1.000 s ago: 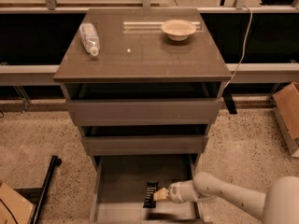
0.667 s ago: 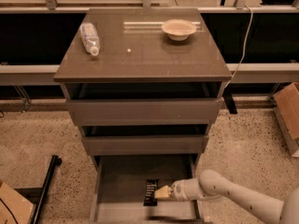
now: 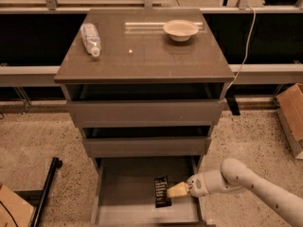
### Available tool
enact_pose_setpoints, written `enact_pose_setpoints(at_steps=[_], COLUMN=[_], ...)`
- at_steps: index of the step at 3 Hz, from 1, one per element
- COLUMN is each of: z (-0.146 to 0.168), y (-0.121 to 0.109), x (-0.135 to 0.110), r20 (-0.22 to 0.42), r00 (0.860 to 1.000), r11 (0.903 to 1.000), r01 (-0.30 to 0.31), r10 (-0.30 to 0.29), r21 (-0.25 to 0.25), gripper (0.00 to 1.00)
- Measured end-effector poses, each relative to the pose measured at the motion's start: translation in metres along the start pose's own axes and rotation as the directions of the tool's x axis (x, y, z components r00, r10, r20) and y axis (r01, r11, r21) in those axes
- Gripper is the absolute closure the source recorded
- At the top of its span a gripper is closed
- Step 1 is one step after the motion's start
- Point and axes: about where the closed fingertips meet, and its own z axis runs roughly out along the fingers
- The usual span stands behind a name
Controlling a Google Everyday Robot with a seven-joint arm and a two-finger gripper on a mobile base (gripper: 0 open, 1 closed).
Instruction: Pick rxbar chocolate from bottom drawer and place on counter
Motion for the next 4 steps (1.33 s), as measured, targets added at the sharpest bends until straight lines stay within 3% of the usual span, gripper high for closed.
enact_pose_setpoints(at_steps=[1,2,3,4], z=[-0.059,-0.116,-0.163,-0.205], y=[0.05,0.101,0.145,0.193], x=[0.007,0.009,0.002,-0.017], r20=[-0.046,-0.043,-0.012,0.017], r00=[0.996,0.985,0.969,0.943], r11=[0.9965,0.9851,0.9691,0.9421], r01=[0.076,0.167,0.246,0.33], r10=[-0.077,-0.169,-0.247,-0.332], r21=[-0.034,-0.042,-0.013,0.06], gripper=[1.0,1.0,1.0,1.0])
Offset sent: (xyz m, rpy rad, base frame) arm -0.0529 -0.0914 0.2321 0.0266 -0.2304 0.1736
